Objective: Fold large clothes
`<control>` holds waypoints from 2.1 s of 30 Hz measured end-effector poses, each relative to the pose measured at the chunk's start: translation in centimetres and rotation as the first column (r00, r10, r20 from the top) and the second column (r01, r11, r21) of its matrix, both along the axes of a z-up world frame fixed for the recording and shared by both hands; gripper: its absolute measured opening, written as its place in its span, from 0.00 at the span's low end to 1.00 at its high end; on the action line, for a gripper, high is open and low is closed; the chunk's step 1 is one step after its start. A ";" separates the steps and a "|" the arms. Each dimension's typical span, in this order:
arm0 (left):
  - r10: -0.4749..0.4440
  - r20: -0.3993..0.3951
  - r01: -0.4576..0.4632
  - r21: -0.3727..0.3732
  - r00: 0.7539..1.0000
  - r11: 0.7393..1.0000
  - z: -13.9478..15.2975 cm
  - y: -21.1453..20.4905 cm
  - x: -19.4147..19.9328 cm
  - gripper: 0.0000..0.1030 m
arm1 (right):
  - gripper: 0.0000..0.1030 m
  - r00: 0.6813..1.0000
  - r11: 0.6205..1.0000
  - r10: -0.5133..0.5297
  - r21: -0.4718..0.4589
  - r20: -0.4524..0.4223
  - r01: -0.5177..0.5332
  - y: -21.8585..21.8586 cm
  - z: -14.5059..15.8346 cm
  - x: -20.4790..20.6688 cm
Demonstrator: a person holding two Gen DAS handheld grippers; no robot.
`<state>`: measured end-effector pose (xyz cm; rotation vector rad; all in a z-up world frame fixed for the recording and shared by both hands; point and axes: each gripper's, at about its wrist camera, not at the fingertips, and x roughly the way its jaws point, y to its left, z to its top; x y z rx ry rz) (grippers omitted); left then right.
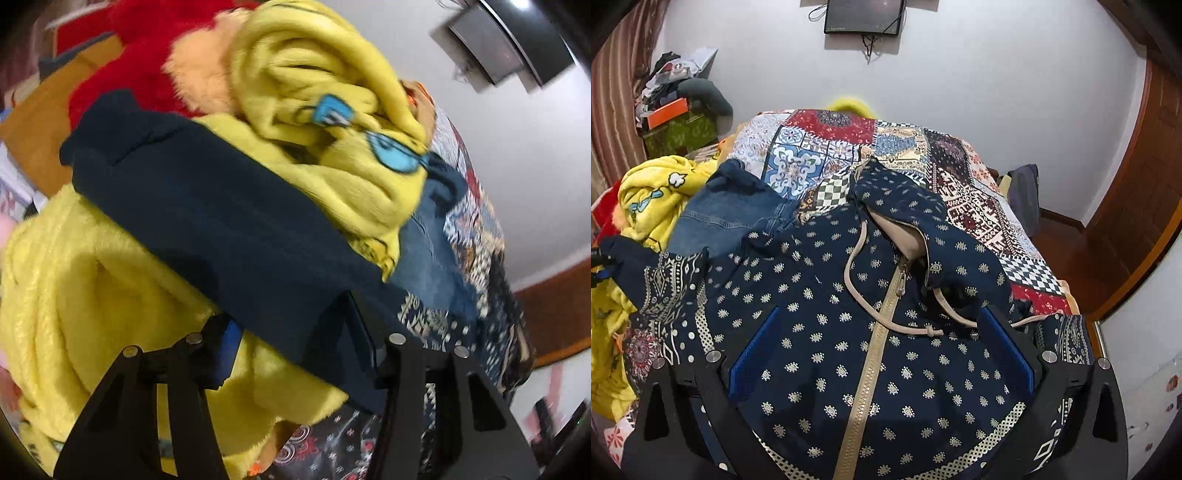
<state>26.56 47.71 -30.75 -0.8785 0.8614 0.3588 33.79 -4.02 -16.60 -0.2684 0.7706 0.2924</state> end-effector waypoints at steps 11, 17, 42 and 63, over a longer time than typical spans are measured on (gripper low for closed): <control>0.059 -0.041 -0.047 0.251 0.997 0.967 4.1 -1.2 0.7 0.09 | 1.00 0.999 1.000 -0.030 -0.007 -0.023 0.030 -2.5 0.1 -0.1; -0.014 0.020 0.004 0.460 1.000 0.888 11.6 -5.3 1.1 0.06 | 1.00 0.999 0.999 -0.040 0.019 -0.032 0.041 -4.7 1.0 -0.4; -0.693 0.063 0.553 0.554 0.718 0.622 19.9 -43.2 10.5 0.04 | 1.00 0.998 0.993 -0.051 0.106 -0.036 0.055 -13.8 4.1 -3.0; -0.813 -0.223 0.821 0.359 0.538 0.444 8.1 -49.1 7.4 0.49 | 1.00 0.991 0.995 -0.008 0.095 -0.131 0.021 -13.4 1.5 -3.7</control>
